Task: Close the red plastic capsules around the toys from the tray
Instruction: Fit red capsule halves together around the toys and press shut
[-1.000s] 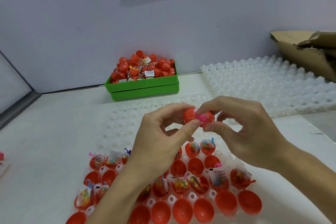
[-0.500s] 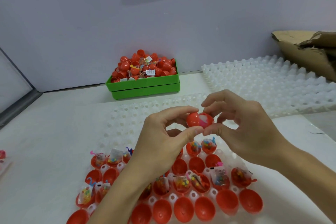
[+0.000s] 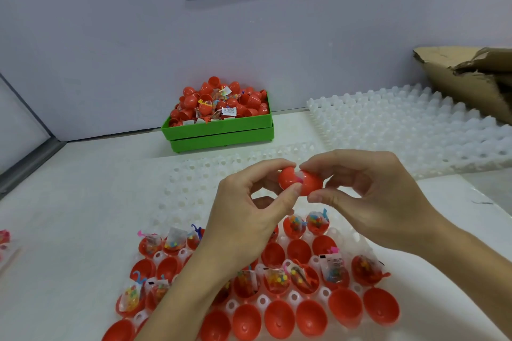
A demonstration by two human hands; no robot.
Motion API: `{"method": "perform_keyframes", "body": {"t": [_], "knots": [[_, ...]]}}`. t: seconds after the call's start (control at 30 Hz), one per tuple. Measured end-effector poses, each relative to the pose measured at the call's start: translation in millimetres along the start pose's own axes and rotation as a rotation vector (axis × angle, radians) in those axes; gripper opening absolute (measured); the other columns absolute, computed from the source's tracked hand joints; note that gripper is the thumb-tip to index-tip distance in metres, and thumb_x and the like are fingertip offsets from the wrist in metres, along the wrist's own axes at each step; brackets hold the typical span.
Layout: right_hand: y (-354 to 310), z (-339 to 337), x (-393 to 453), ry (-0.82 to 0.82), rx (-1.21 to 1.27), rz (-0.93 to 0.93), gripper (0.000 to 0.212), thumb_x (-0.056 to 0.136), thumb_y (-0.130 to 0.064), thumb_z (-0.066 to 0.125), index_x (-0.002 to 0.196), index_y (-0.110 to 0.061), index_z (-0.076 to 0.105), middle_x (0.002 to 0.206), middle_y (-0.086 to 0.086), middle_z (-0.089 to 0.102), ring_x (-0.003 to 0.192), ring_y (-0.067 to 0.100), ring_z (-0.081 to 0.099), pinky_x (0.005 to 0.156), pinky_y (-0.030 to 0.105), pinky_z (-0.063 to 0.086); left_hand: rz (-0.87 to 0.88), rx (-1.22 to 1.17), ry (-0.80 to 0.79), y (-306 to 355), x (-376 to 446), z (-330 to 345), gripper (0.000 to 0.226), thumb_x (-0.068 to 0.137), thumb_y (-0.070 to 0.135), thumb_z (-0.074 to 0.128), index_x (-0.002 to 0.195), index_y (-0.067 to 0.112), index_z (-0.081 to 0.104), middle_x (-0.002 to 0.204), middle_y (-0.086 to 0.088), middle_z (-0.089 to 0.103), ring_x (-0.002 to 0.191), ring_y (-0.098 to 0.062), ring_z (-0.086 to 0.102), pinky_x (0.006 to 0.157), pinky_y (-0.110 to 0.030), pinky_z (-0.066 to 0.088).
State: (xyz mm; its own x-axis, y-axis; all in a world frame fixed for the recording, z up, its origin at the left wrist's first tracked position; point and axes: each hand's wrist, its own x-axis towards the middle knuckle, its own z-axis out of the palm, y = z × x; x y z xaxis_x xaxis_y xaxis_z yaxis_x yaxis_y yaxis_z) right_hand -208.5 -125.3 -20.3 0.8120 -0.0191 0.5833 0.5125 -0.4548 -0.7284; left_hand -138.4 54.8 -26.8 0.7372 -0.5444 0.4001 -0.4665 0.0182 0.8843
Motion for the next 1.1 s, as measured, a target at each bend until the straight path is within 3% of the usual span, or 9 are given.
{"method": "perform_keyframes", "body": {"t": [0.13, 0.4, 0.57, 0.8, 0.97, 1.1], "knots": [[-1.8, 1.2, 0.6, 0.037, -0.032, -0.018, 0.037, 0.074, -0.004, 0.079, 0.104, -0.024, 0.071, 0.093, -0.009, 0.074, 0.083, 0.013, 0.072, 0.074, 0.025, 0.059, -0.002, -0.013, 0.009, 0.4, 0.8, -0.6, 0.028, 0.084, 0.029, 0.071, 0.111, 0.025, 0.072, 0.091, 0.003, 0.073, 0.078, -0.018, 0.071, 0.065, -0.032, 0.061], [-1.1, -0.1, 0.0, 0.041, -0.056, -0.007, 0.031, 0.079, -0.008, 0.076, 0.109, -0.015, 0.072, 0.096, -0.005, 0.075, 0.085, 0.013, 0.072, 0.074, 0.028, 0.060, 0.052, 0.030, -0.021, 1.5, -0.1, -1.5, 0.037, 0.082, 0.011, 0.073, 0.113, 0.031, 0.070, 0.092, 0.005, 0.072, 0.085, -0.017, 0.068, 0.067, -0.028, 0.060], [-1.4, -1.2, -0.1, 0.033, -0.010, 0.019, 0.030, 0.080, -0.015, 0.074, 0.109, -0.016, 0.073, 0.095, -0.007, 0.076, 0.084, 0.012, 0.073, 0.075, 0.027, 0.061, 0.078, 0.088, -0.010, 4.2, -0.9, -1.3, 0.034, 0.083, 0.014, 0.071, 0.114, 0.027, 0.067, 0.089, 0.006, 0.070, 0.082, -0.017, 0.068, 0.069, -0.037, 0.061], [2.8, -1.9, 0.2, 0.027, -0.045, 0.019, 0.036, 0.077, 0.004, 0.078, 0.106, -0.017, 0.074, 0.090, -0.003, 0.076, 0.083, 0.012, 0.073, 0.077, 0.028, 0.060, 0.130, 0.161, -0.023, 7.2, -1.5, -0.4, 0.030, 0.082, 0.017, 0.072, 0.112, 0.022, 0.070, 0.094, 0.009, 0.071, 0.092, -0.017, 0.068, 0.072, -0.025, 0.058], [2.5, 0.3, -0.4, 0.077, -0.055, 0.019, 0.042, 0.073, 0.005, 0.080, 0.107, -0.018, 0.071, 0.092, -0.003, 0.076, 0.084, 0.007, 0.074, 0.079, 0.027, 0.060, 0.199, 0.264, -0.001, 8.8, -1.6, 0.3, 0.033, 0.083, 0.018, 0.072, 0.116, 0.021, 0.070, 0.097, 0.013, 0.072, 0.090, -0.007, 0.068, 0.071, -0.020, 0.057], [1.4, -1.0, 0.1, 0.063, -0.129, -0.027, 0.034, 0.073, 0.001, 0.081, 0.104, -0.011, 0.075, 0.091, -0.002, 0.076, 0.082, 0.009, 0.073, 0.077, 0.028, 0.060, 0.204, 0.320, 0.020, 9.6, -1.0, -0.4, 0.037, 0.081, 0.021, 0.073, 0.118, 0.018, 0.067, 0.095, 0.013, 0.071, 0.087, 0.000, 0.068, 0.074, -0.013, 0.054]]}}
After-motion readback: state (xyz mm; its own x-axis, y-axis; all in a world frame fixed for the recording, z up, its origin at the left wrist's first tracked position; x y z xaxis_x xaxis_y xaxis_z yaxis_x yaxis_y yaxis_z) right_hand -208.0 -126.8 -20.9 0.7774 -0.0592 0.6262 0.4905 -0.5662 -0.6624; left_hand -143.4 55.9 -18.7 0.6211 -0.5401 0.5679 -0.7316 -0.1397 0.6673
